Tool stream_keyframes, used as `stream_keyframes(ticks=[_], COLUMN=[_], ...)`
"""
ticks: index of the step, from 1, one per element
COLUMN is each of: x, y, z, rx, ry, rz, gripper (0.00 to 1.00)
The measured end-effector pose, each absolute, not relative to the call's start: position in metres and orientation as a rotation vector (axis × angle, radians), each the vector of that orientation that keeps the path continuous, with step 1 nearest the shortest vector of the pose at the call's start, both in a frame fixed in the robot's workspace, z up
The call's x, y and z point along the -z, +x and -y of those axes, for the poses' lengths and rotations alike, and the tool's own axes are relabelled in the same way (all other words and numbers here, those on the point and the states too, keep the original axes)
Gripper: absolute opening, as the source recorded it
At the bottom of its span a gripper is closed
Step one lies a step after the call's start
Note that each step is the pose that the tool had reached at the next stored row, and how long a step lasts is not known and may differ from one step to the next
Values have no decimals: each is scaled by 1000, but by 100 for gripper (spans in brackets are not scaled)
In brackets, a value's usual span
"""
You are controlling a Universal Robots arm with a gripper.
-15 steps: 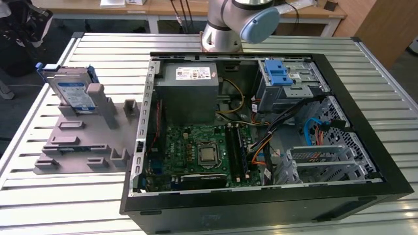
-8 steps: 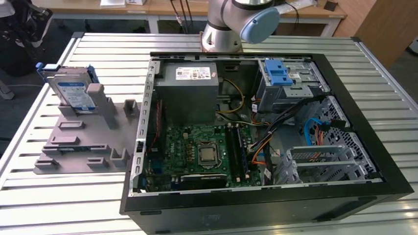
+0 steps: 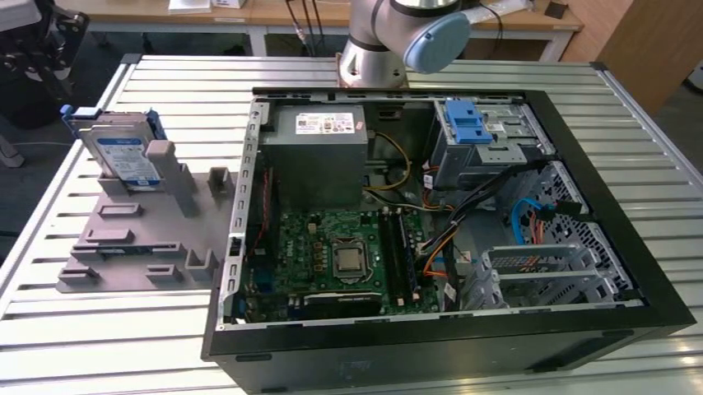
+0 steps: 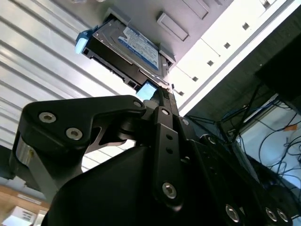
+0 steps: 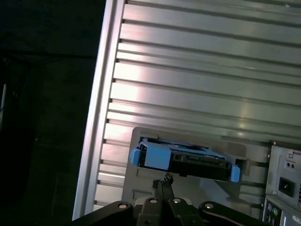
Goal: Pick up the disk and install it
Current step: 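Pick up the disk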
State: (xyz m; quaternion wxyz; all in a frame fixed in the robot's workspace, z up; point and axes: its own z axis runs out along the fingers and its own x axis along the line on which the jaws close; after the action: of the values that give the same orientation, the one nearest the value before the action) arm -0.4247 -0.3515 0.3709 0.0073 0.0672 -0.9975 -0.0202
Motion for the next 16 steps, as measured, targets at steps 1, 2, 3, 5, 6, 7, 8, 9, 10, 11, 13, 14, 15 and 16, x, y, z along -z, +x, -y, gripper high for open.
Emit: stream_keyframes(ticks=[1,2,3,5,6,7,8,9,10,11,13,14,15,16], x=[-371,-371,-371,-370,-370,-370,-370,-370,-369,-369,-369,-369,-368,-368], y=[-425,-425,-425,-425,-425,-425,-425,-425,-425,-425,-425,-425,-425,-425], z=[351,351,351,351,351,351,351,351,351,351,351,351,351,351], rx=[62,62,62,61,60,60,56,48,40,37,36,36,36,35], ry=[239,267,294,345,358,365,369,374,379,385,404,419,440,466], rz=[3117,3114,3111,3105,3104,3103,3102,3099,3097,3095,3092,3090,3087,3083], gripper=[11,11,11,11,11,11,11,11,11,11,11,11,11,11])
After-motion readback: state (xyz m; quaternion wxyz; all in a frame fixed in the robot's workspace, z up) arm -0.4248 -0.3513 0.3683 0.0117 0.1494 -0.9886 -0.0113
